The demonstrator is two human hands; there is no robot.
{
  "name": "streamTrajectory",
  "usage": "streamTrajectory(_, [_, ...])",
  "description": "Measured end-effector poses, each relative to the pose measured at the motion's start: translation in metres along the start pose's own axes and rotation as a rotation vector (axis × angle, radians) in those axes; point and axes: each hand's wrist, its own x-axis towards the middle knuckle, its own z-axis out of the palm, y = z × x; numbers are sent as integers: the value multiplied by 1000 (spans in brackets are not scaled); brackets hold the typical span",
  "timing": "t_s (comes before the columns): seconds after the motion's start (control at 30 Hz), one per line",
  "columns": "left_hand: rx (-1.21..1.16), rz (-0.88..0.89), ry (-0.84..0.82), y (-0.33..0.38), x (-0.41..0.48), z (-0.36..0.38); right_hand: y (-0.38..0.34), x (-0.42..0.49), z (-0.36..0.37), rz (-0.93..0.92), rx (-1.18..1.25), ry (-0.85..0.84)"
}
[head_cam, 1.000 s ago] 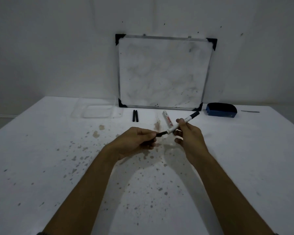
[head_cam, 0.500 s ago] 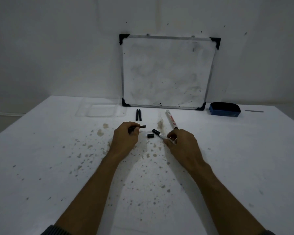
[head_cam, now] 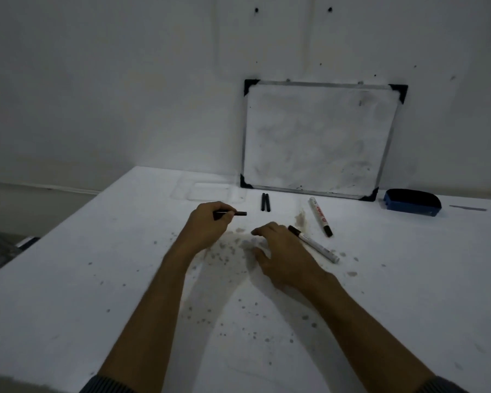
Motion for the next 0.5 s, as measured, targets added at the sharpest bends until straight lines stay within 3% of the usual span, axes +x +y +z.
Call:
streamTrajectory(0.17, [95, 49, 83, -12, 28, -45, -11, 55, 25, 91, 18, -144])
streamTrajectory(0.33, [128, 81, 173, -17, 92, -57, -4, 78, 54, 154, 42, 114])
streamTrajectory(0.5, [339, 56, -19, -26, 163, -53, 12, 85, 69, 138, 59, 227])
